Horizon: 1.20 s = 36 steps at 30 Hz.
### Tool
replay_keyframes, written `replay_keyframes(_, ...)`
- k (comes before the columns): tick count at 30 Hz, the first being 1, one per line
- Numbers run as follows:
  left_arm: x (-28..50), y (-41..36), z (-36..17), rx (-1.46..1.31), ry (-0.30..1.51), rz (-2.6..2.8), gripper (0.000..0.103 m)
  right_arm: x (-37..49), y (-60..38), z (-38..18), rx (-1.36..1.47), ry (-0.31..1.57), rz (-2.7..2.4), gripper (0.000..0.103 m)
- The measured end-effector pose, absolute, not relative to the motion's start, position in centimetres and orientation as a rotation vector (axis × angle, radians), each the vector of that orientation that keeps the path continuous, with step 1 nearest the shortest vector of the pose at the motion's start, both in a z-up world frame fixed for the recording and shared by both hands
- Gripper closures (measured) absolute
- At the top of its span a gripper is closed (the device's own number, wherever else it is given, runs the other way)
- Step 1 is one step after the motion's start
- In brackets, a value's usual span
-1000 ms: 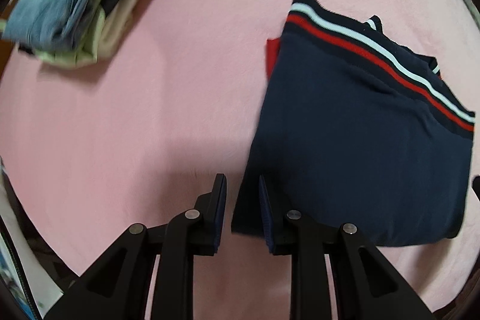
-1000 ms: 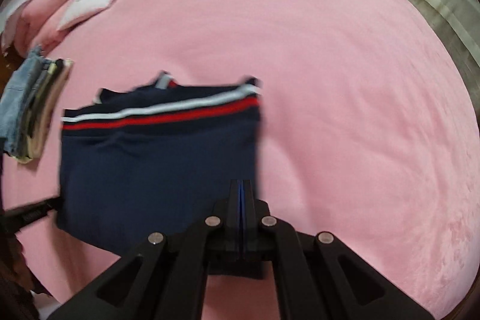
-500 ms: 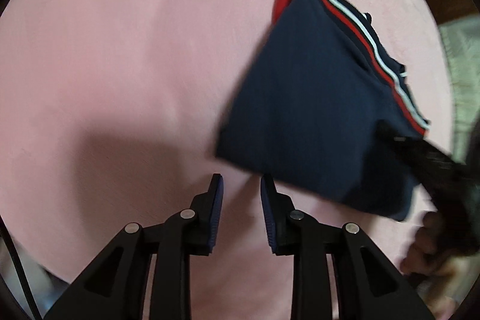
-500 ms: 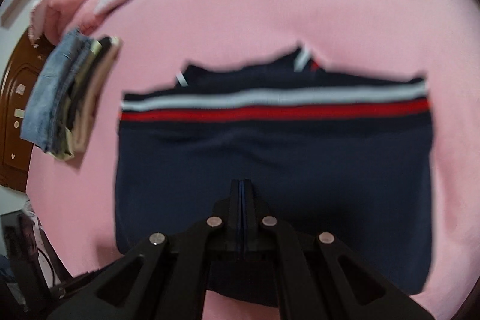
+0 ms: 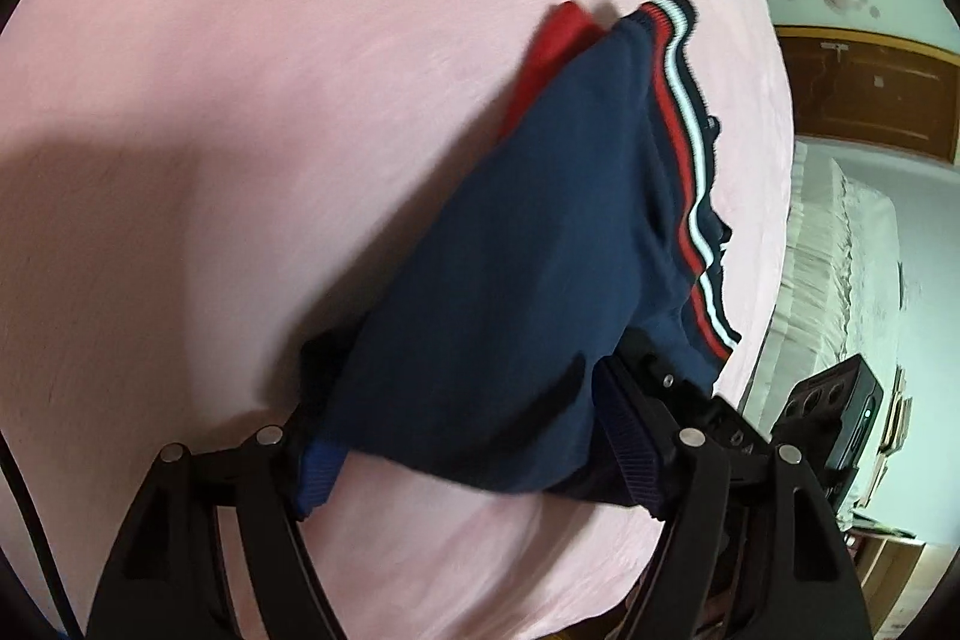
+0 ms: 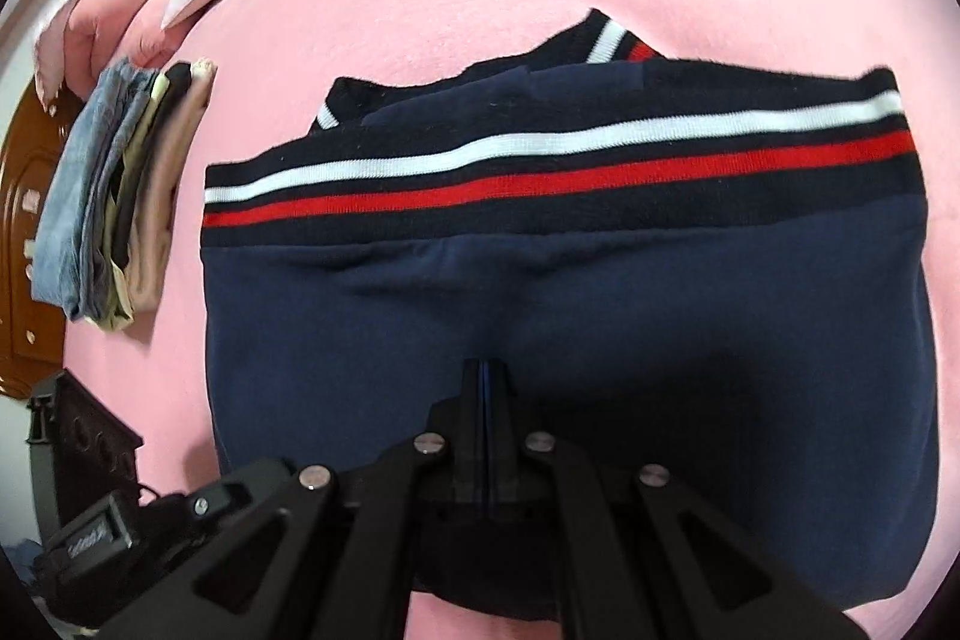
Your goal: Fold large clothes
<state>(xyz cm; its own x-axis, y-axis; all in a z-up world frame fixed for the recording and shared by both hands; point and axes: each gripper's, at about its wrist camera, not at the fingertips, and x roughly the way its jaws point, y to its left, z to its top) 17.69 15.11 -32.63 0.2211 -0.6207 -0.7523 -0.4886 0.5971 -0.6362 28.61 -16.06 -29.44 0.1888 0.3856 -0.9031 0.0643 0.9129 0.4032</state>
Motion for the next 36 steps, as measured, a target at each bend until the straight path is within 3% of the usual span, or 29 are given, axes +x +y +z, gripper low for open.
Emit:
replay_keyframes(1, 17.8, 15.2, -32.4, -1.007, 1.406, -0.113, 0.035, 28.6, -16.4, -29.4, 0.406, 1.371, 0.236, 0.103)
replay_keyframes(5, 19.3, 12.8, -33.4, -1.018, 1.327, -0.077, 0.073, 28.4, -17.4, -29.7, 0.486, 1.363, 0.248, 0.103)
replay_keyframes(8, 19.0, 12.1, -32.0, -1.005, 1.236, -0.069, 0.079, 28.4, -18.1, -30.1, 0.562, 1.364, 0.259, 0.103)
replay_keyframes(13, 19.3, 8.3, -25.0, -0.821, 1.032, -0.234, 0.083, 28.4, -19.6, -30.5, 0.655, 1.363, 0.319, 0.103)
replay_keyframes(18, 19.7, 2.8, -20.2, -0.573, 0.97, -0.412, 0.087, 28.4, -21.1, -30.8, 0.733, 1.352, 0.407, 0.103)
replay_keyframes(26, 18.7, -3.1, -19.2, -0.4, 0.974, -0.449, 0.087, 28.0, -25.6, -30.7, 0.678, 1.386, 0.44, 0.103)
replay_keyframes(36, 19.1, -11.3, -21.4, -0.094, 1.07, -0.4, 0.086, 27.5, -36.0, -25.2, 0.589, 1.263, 0.322, 0.103)
